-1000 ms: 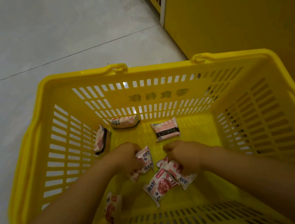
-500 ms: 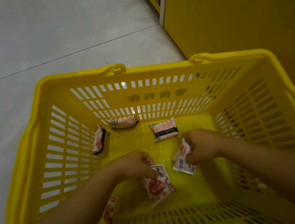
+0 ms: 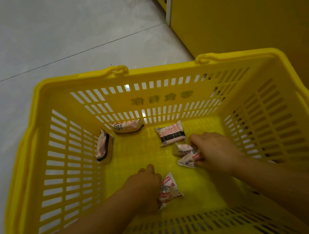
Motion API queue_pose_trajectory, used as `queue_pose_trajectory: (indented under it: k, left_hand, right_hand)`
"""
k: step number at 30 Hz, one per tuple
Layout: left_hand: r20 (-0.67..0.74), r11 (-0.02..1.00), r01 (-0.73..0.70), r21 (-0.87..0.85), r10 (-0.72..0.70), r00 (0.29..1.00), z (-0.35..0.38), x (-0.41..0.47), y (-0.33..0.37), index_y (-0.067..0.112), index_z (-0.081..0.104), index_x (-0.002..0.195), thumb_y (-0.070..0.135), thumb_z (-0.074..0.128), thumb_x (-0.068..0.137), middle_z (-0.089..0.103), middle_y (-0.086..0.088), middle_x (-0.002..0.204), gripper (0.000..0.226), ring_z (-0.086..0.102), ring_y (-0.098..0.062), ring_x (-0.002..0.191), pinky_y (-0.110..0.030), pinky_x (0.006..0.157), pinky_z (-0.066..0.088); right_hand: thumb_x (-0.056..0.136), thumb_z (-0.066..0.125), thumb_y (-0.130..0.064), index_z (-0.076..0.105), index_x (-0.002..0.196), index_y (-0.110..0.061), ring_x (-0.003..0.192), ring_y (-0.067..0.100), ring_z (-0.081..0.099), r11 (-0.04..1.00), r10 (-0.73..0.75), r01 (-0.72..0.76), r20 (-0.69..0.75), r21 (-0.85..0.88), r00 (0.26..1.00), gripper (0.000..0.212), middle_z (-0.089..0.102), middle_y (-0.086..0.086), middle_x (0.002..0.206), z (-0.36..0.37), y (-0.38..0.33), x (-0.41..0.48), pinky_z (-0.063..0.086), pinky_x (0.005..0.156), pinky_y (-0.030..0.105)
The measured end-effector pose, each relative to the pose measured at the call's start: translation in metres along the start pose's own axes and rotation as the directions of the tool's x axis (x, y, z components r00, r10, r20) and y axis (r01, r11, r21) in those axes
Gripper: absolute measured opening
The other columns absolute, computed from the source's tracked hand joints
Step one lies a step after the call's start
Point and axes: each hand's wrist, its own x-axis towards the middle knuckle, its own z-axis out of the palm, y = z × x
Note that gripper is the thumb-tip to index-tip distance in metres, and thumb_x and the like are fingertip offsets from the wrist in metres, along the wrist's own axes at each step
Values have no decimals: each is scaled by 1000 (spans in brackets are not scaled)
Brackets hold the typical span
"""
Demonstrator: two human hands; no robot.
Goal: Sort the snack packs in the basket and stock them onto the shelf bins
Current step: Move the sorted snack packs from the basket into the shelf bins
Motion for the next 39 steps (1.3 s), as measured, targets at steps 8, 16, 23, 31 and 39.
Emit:
queue_pose_trajectory:
  k: [8,16,23,31,39]
  left_hand:
    - [-69,986,-60,-155,50,996,10,0,7,13,37,140,40,64,88,40,-12,134,64,45,-29,121,-38,93,45]
    - [-105,868,-89,-488,43,994,17,6,22,23,25,144,19,74,83,33,-10,138,78,49,-28,121,-31,90,51]
    - [-483,993,-112,-47,76,872,-10,19,1,26,8,153,20,49,97,25,-7,151,70,32,-28,133,-36,103,34]
    - [-383,996,91,-6,-86,920,13,26,-8,20,9,152,53,34,98,27,-5,150,68,29,-26,134,-40,103,34]
    - [-237,886,39,-461,-165,957,-42,-3,-1,17,28,144,48,57,91,48,-3,137,68,53,-21,116,-31,90,47]
  right_hand:
    - [86,57,-29,54,116,-19,116,27,48,927,-39,79,115,-366,993,32,61,4,116,-5,-9,9,24,106,44]
    - [86,53,-57,42,114,-25,89,19,57,997,57,-57,7,61,998,44,62,-2,107,0,-4,0,29,71,27]
    - [92,38,-59,37,129,-24,109,21,47,994,46,-45,6,-99,999,51,48,0,122,17,2,-3,34,91,35]
    - [90,50,-42,34,134,-21,113,21,46,996,42,-53,133,78,990,50,44,2,125,18,-1,0,39,86,32]
    - [84,66,-30,52,119,-9,105,26,55,888,200,-230,115,399,973,43,54,11,116,-75,-3,-8,40,78,25]
